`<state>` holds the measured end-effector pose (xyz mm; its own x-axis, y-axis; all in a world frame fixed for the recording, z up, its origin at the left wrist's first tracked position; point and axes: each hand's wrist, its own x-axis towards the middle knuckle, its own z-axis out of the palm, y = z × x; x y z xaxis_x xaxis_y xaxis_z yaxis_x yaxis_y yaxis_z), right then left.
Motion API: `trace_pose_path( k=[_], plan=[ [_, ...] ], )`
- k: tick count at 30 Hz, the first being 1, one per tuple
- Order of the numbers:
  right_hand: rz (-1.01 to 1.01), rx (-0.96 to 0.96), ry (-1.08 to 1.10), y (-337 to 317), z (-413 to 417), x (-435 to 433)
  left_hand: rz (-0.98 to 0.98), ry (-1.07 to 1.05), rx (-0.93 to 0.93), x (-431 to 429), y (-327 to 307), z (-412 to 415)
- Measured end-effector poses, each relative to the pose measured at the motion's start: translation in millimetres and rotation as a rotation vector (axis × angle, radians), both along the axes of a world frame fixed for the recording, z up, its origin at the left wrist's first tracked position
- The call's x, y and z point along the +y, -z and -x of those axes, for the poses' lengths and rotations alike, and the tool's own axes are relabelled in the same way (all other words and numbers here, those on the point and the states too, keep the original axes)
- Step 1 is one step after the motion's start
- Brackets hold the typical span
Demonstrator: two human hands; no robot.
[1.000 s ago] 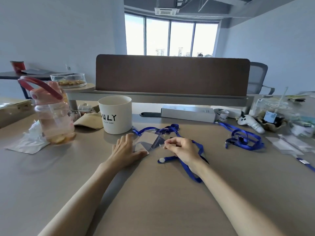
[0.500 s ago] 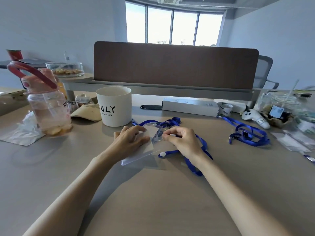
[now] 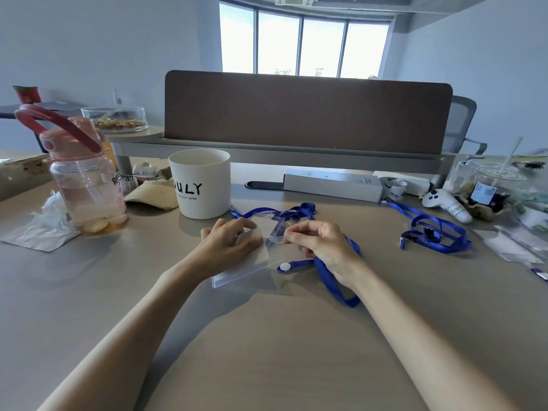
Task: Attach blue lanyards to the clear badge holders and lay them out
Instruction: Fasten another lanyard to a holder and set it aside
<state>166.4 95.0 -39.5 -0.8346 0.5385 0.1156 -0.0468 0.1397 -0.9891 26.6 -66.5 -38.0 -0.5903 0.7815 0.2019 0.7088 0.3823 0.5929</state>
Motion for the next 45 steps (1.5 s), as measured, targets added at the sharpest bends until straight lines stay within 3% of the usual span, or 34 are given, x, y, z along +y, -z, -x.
trace_pose_path(
  k=[10,20,28,37,45],
  plan=[
    [-0.057,-0.003,-0.048,-5.9,1.9,-12.3,0.093,0.209,-0.307,-6.0,-18.9,2.3],
    [-0.109,0.055,0.030,-7.6,2.4,-17.1,-0.098,0.277,-0.531,-4.6,-14.1,-3.6],
    [-0.062,0.068,0.053,-10.6,0.5,-23.8,-0.090,0.180,-0.516,2.3,-14.5,-7.4],
    [-0.221,0.001,0.016,-11.7,-1.6,-27.7,-0.087,0.131,-0.402,2.6,-15.0,-8.5],
    [-0.249,-0.007,0.065,-10.4,-1.9,-29.0,-0.077,0.124,-0.427,2.6,-14.3,-10.8]
  ],
)
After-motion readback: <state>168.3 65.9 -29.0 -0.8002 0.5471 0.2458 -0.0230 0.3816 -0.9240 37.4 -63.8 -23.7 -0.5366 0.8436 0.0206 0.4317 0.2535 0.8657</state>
